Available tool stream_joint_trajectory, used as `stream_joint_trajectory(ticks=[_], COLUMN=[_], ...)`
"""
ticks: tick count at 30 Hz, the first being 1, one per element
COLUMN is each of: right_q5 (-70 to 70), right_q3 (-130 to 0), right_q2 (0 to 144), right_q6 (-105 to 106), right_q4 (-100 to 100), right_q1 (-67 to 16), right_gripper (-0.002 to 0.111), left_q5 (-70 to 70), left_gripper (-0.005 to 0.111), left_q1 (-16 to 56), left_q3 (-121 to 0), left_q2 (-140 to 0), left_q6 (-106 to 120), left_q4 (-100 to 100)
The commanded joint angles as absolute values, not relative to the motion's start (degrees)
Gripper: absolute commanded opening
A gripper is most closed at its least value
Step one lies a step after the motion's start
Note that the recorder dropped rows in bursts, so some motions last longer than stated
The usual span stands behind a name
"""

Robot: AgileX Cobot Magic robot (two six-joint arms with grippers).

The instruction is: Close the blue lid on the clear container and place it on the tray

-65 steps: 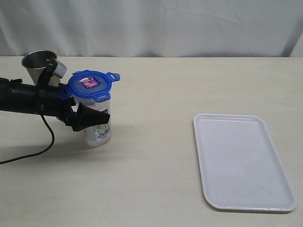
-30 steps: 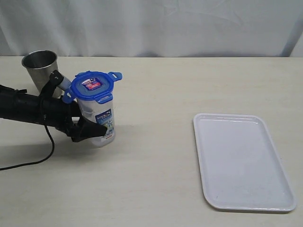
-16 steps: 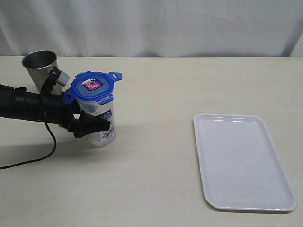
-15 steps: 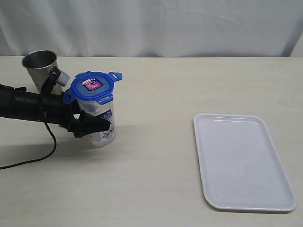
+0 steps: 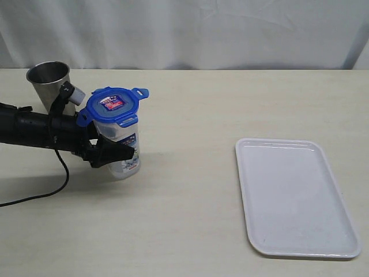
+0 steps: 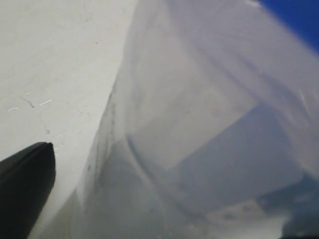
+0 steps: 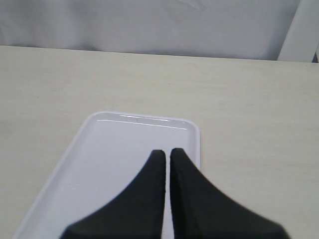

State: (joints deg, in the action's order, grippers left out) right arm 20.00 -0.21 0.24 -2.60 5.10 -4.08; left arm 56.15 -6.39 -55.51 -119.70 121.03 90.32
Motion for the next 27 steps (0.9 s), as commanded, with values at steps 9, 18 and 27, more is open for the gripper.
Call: stream_joint_trajectory(ticks=[9,18,27], right_q5=[19.8,19.8,19.8], right_q3=[0.0,0.0,0.0], right_q2=[0.0,0.0,0.0], right_q6=[-2.6,-2.6,-2.6], right_q4=[5.3,5.3,5.3], right_q1=[-4.2,-4.2,-4.2], right_gripper=[0.004,0.004,0.004], left_q5=[56.4,53.3,49.3], left_gripper=[0.046,0.0,0.0], left_q1=[-6.0,-6.0,-6.0], left_q3=[-55.5,-55.8,-55.4], left_q2=[-119.7,-119.7,-119.7], left_q6=[122.2,122.2,120.7], left_q4=[91.1,90.2,90.2])
